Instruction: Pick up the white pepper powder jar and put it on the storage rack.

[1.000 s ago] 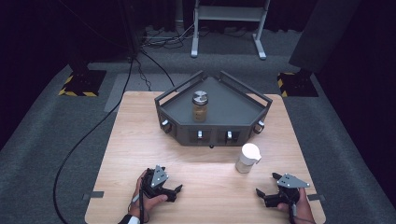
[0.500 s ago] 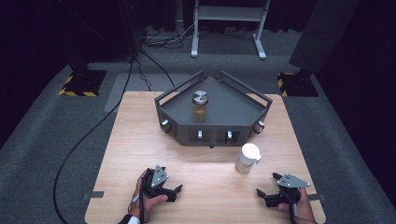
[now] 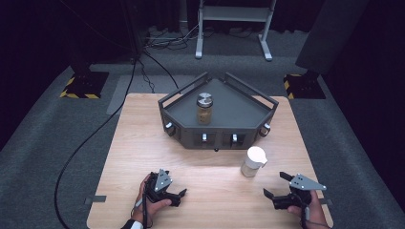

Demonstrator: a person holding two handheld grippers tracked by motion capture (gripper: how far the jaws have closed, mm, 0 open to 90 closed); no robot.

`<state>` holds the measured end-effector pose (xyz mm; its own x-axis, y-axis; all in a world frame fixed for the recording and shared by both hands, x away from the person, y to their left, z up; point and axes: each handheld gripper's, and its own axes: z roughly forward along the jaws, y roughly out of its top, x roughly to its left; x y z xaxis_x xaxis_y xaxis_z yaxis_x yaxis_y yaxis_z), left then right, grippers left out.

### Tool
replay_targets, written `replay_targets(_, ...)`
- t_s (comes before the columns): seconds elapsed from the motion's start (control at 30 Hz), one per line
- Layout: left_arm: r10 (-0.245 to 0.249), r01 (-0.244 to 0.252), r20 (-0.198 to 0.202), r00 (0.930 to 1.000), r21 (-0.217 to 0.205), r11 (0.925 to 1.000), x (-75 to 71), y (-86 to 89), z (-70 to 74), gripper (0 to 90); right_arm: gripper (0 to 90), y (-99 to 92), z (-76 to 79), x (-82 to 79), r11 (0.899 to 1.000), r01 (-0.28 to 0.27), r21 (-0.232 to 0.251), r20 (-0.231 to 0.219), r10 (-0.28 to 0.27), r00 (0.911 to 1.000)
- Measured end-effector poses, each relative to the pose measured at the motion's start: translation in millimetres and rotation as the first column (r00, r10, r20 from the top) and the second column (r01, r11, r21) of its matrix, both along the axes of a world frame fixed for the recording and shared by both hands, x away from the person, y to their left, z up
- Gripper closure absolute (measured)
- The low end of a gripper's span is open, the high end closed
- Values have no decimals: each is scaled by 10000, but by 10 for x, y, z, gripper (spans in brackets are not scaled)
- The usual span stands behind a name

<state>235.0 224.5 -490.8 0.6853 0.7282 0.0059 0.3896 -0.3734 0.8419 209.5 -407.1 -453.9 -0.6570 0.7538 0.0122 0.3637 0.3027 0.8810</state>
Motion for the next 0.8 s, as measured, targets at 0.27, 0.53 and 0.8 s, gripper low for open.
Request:
replay_targets(0.27,0,0,-1,10000,0,10000,0,0,0,26,15,68,72,66,9993,-158,343,-9,158,9999)
replay_targets(0.53,1,-1,5,10000,2,10000,-1,0,0,27,16,114,65,174,9964,-189,824,-7,190,9998)
replay_targets(0.8,17,-17,15,10000,2,10000,-6,-4,-2,27,17,189,48,323,9946,-316,989,-1,317,9995)
